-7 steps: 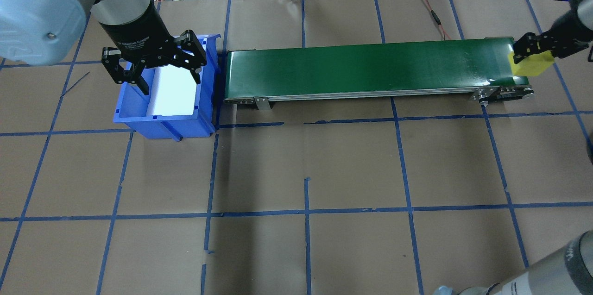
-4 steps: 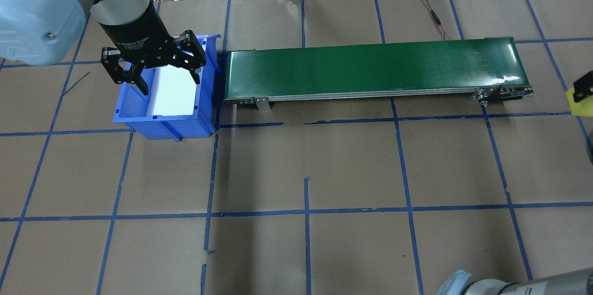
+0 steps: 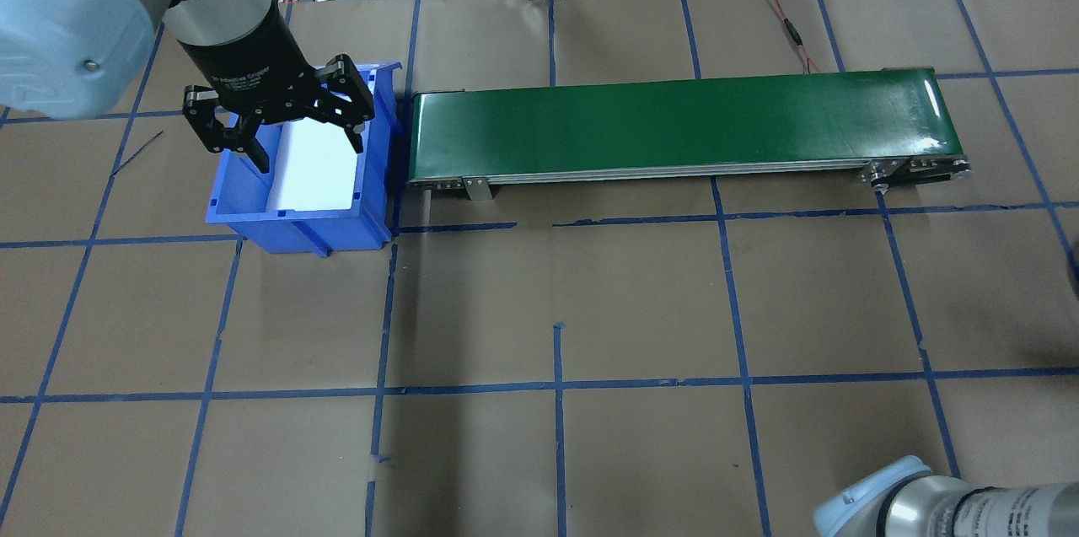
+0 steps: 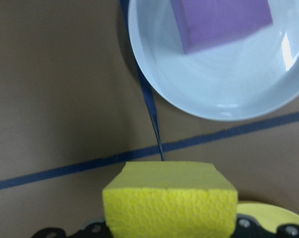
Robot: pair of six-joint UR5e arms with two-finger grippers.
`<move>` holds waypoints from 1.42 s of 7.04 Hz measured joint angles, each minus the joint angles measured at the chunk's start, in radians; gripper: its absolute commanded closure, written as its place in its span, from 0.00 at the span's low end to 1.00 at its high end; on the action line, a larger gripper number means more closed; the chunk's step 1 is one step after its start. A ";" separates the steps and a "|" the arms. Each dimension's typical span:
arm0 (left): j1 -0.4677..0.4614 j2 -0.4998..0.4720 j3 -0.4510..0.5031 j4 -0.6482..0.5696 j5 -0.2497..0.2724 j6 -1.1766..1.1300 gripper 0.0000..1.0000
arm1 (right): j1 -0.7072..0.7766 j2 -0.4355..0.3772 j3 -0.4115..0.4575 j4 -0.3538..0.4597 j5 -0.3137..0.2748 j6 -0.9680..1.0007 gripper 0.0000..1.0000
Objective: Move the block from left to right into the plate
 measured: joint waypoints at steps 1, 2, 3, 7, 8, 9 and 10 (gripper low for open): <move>0.000 0.000 0.001 0.000 0.000 0.000 0.00 | -0.081 -0.003 0.033 -0.003 -0.002 -0.050 0.69; 0.000 0.000 0.001 0.000 0.000 -0.001 0.00 | -0.142 -0.005 0.056 -0.002 -0.003 -0.082 0.65; 0.000 0.001 0.001 0.001 0.000 0.000 0.00 | -0.179 -0.005 0.068 -0.002 -0.010 -0.095 0.60; 0.001 0.000 0.000 0.000 0.000 0.000 0.00 | -0.262 -0.006 0.097 -0.013 -0.035 -0.142 0.00; 0.002 0.000 0.000 -0.001 0.000 0.000 0.00 | -0.259 -0.007 0.091 -0.015 -0.032 -0.148 0.00; 0.002 0.000 0.000 -0.001 0.000 0.000 0.00 | -0.242 -0.011 0.079 -0.014 -0.031 -0.144 0.00; 0.002 0.001 0.000 0.000 0.000 0.000 0.00 | -0.192 -0.026 0.063 -0.011 -0.034 -0.119 0.00</move>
